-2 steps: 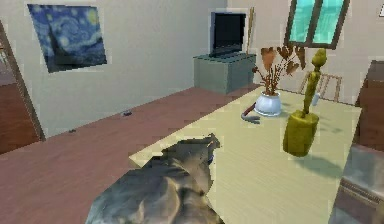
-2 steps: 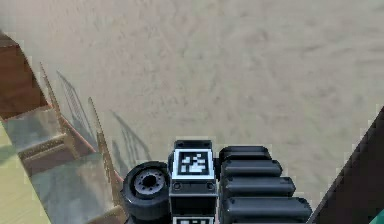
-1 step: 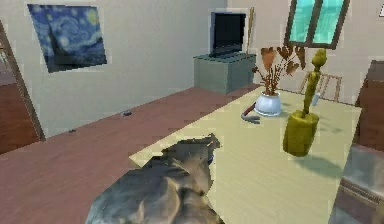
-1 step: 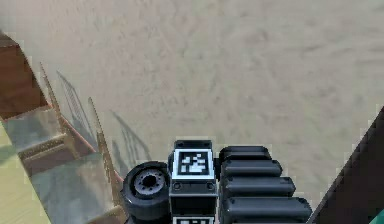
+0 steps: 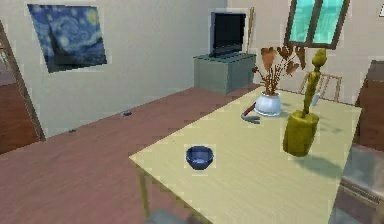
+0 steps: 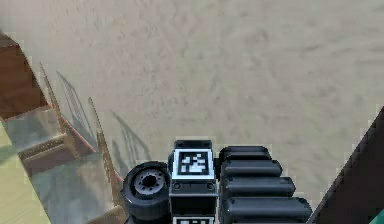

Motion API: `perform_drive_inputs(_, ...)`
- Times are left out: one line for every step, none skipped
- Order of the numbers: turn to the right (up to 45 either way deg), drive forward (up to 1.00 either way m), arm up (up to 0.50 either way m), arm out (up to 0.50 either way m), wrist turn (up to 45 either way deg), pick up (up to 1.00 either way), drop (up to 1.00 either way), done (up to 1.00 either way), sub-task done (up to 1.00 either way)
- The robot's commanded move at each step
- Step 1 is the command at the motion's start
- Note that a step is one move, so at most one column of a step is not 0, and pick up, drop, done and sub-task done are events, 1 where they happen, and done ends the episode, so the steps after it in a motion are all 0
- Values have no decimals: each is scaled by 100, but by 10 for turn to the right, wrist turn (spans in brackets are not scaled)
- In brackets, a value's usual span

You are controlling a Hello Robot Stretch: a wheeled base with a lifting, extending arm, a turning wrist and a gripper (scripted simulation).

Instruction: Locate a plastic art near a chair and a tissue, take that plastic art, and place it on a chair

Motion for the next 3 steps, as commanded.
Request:
perform_drive_inputs(-450,0,0,0,0,0,0,0,0)
perform_drive_inputs(-360,0,0,0,0,0,0,0,0)
perform_drive_inputs(-90,0,0,0,0,0,0,0,0)
